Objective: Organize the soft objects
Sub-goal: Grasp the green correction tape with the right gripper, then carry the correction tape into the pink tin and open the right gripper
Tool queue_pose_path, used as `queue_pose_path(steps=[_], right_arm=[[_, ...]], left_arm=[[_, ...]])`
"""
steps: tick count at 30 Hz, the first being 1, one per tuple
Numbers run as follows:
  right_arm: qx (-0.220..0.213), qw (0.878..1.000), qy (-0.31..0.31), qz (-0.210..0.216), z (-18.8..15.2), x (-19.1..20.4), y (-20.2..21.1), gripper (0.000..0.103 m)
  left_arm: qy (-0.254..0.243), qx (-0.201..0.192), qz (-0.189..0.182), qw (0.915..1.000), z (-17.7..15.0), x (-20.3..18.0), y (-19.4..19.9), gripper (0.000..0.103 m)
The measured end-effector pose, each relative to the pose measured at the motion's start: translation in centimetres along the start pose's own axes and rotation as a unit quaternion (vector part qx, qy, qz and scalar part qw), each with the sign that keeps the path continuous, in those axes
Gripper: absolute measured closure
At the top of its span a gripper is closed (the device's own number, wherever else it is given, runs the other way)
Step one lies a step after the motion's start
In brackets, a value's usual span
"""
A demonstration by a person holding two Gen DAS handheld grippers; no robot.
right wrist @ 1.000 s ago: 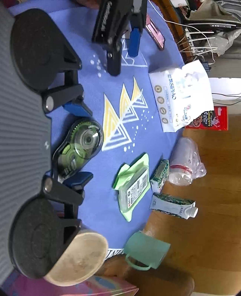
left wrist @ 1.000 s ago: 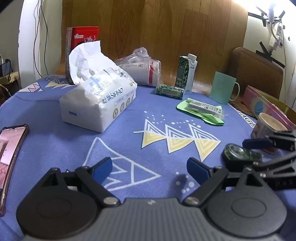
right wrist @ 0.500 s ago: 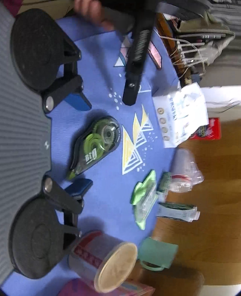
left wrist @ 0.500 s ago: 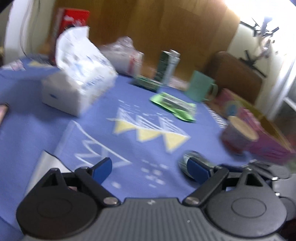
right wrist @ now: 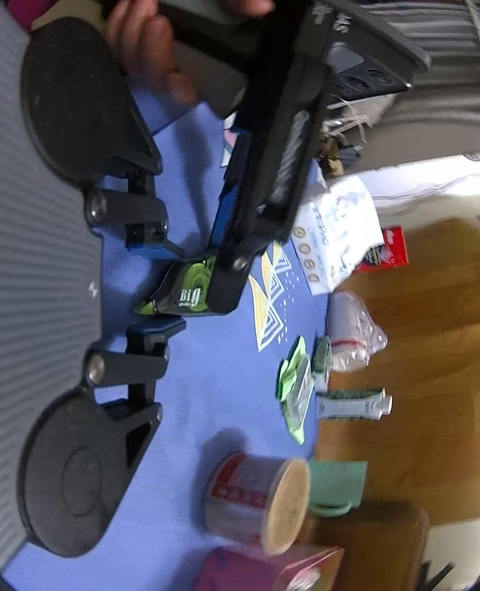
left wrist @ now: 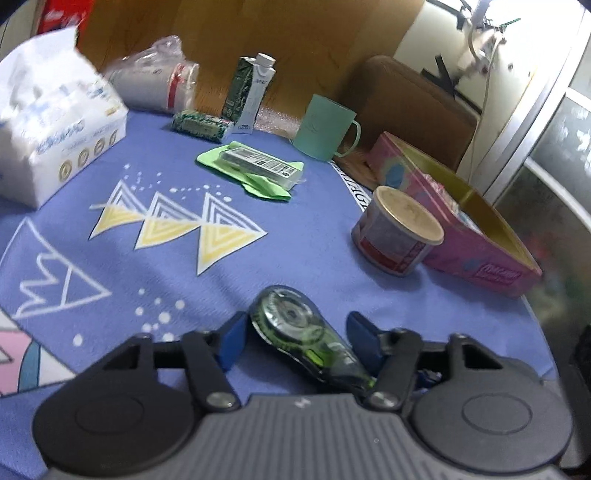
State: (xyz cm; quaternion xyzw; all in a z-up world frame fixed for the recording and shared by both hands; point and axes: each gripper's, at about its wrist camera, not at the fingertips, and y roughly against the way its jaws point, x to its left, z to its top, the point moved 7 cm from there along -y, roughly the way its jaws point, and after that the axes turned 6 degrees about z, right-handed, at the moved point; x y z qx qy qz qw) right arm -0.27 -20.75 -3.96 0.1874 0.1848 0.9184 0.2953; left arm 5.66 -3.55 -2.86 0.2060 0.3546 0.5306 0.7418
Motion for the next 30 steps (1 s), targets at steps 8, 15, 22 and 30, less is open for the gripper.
queue_pose_path(steps=[8, 15, 22, 30], right_arm=[[-0.052, 0.998, -0.031, -0.034, 0.3, -2.2, 2.8, 0.069], [-0.139, 0.985, -0.013, -0.105, 2.9, -5.7, 7.5, 0.069], [-0.185, 0.964, -0.027, -0.190, 4.7, -12.3, 11.8, 0.069], [-0.188, 0.937, -0.053, -0.289, 4.7, -21.0, 14.5, 0.069]], left_arm=[[-0.026, -0.009, -0.037, 0.9989, 2.7, -4.5, -0.6, 0.055], [-0.097, -0.040, -0.077, 0.9915, 7.2, -13.2, -2.0, 0.055], [-0.156, -0.044, -0.113, 0.9803, 10.1, -23.0, -6.2, 0.055], [-0.197, -0.024, -0.110, 0.9739, 9.7, -30.0, -12.4, 0.055]])
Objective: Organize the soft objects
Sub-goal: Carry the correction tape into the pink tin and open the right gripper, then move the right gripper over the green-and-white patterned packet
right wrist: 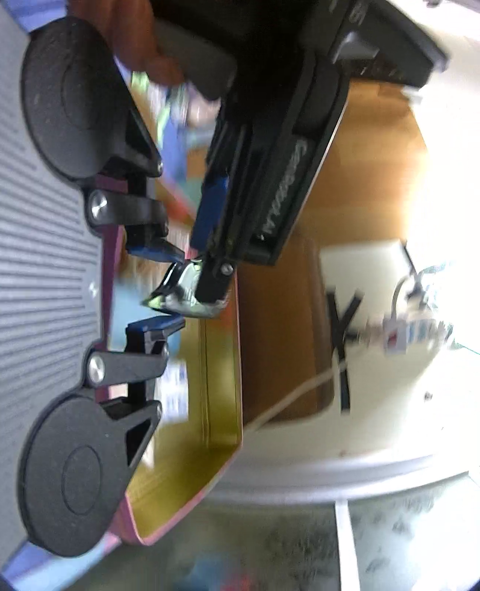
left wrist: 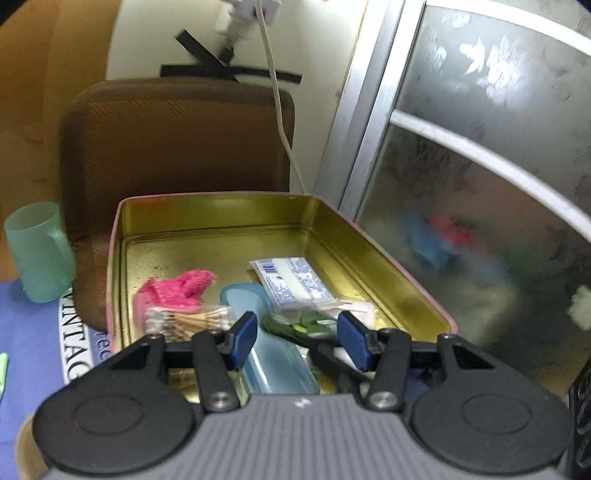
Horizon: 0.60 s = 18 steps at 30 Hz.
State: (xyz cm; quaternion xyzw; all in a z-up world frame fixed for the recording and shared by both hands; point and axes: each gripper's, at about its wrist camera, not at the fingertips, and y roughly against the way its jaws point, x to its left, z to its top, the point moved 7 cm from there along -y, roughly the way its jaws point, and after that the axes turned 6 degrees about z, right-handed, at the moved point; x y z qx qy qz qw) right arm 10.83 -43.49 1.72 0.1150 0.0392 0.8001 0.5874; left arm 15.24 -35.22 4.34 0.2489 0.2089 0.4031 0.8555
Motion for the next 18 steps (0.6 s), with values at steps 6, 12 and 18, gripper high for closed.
queue_pose_path(steps=[6, 12, 18], right_arm=[[0.015, 0.997, -0.015, -0.071, -1.4, -5.3, -1.2, 0.067], [-0.005, 0.997, -0.036, -0.074, -1.5, -5.4, 1.3, 0.067], [-0.012, 0.995, -0.064, -0.071, -1.5, -3.7, 3.6, 0.067]], left_arm=[[-0.011, 0.015, 0.026, 0.9995, -1.8, 0.1, -0.5, 0.052], [-0.021, 0.017, 0.049, 0.9984, -3.1, 0.5, 1.4, 0.052], [-0.030, 0.002, 0.074, 0.9968, -4.2, 1.1, 4.8, 0.046]])
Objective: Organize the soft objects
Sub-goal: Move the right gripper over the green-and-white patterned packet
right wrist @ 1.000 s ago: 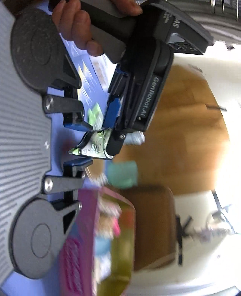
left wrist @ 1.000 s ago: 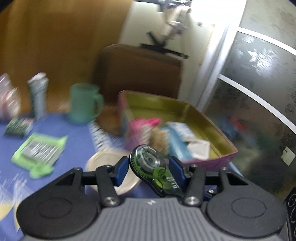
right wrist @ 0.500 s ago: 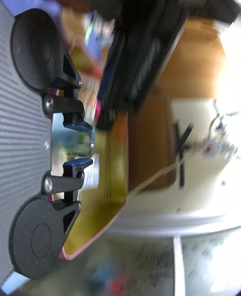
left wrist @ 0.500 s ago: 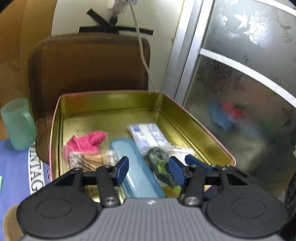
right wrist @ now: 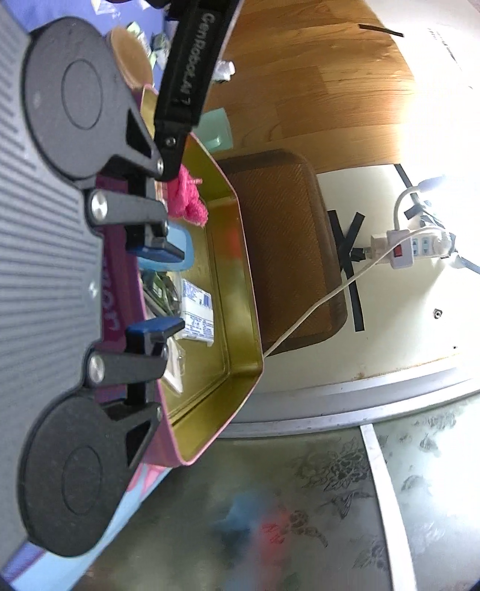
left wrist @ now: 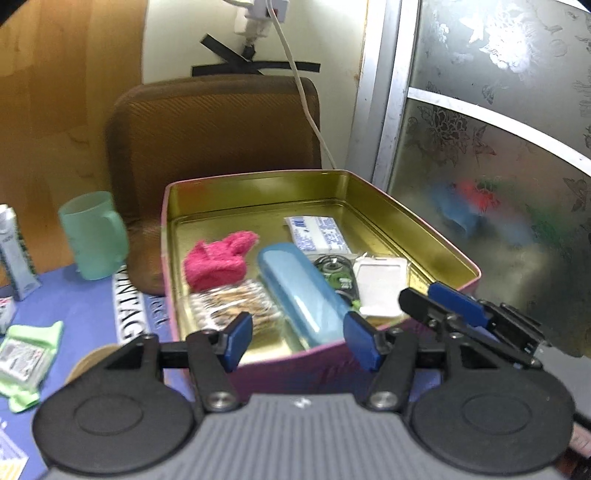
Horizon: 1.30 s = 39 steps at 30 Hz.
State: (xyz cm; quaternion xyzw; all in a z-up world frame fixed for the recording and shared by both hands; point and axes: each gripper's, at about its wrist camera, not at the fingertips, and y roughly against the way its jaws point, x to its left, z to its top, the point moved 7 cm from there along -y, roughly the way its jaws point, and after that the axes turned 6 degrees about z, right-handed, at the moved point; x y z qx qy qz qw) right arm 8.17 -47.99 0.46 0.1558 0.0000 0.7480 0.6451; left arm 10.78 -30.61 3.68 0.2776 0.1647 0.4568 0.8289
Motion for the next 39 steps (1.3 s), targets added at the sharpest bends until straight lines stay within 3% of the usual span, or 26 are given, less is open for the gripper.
queue_pose_path(steps=[14, 28, 39], right_arm=[[0.029, 0.997, -0.046, 0.061, -0.7, 5.6, 2.6, 0.067], [0.075, 0.990, -0.010, 0.117, -2.7, 13.1, 2.6, 0.067], [0.127, 0.976, 0.034, 0.175, -5.1, 19.2, 1.5, 0.067]], left_arm=[[0.015, -0.007, 0.058, 0.9982, -5.1, 5.1, 5.8, 0.044], [0.050, 0.005, 0.134, 0.9897, -10.0, 13.2, 7.9, 0.042], [0.082, 0.029, 0.194, 0.9772, -13.4, 21.0, 7.7, 0.042]])
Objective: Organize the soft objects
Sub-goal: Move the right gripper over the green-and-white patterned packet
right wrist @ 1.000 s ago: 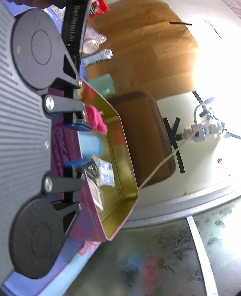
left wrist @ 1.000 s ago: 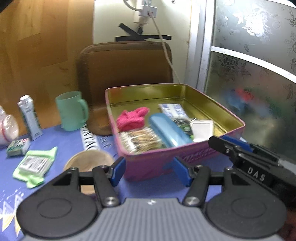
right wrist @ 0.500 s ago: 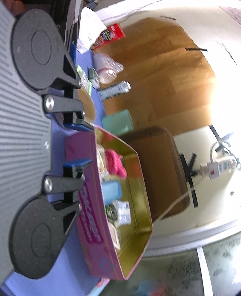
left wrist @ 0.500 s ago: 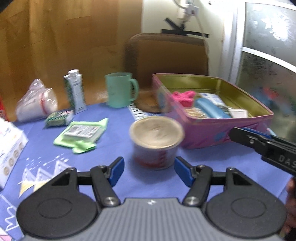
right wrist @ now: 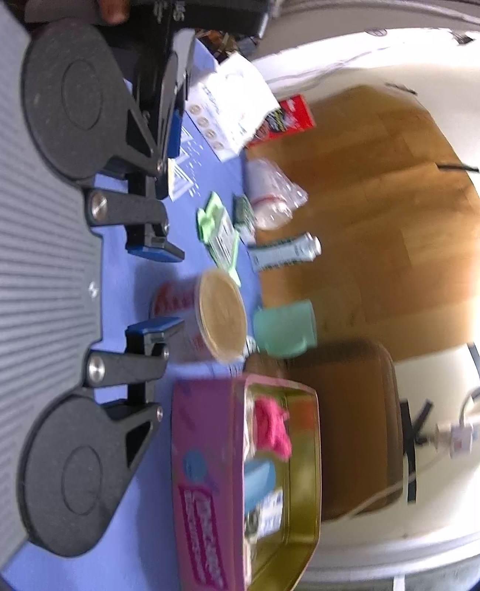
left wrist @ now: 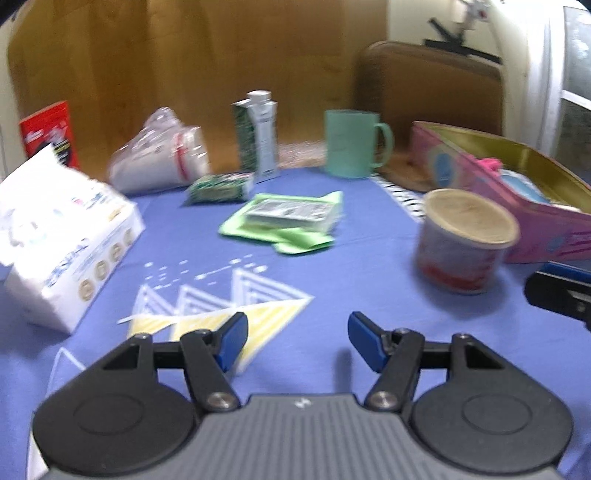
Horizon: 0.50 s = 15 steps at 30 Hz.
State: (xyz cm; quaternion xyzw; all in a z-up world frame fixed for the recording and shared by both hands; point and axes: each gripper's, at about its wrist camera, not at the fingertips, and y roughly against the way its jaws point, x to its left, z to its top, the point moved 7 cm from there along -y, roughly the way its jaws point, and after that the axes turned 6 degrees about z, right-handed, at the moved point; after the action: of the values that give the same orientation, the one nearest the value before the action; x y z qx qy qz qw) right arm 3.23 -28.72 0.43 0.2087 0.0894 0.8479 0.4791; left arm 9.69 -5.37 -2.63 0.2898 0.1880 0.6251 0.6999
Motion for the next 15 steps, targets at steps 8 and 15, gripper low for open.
queue_pose_path(steps=[8, 15], right_arm=[[0.034, 0.999, 0.020, 0.035, -0.4, 3.3, -2.9, 0.067], [0.060, 0.995, 0.042, 0.061, 0.2, 5.8, -6.0, 0.067]], left_arm=[[0.005, -0.001, 0.039, 0.9992, -0.3, 4.4, -1.6, 0.033], [0.022, -0.017, 0.087, 0.9959, 0.2, 9.8, -2.4, 0.033]])
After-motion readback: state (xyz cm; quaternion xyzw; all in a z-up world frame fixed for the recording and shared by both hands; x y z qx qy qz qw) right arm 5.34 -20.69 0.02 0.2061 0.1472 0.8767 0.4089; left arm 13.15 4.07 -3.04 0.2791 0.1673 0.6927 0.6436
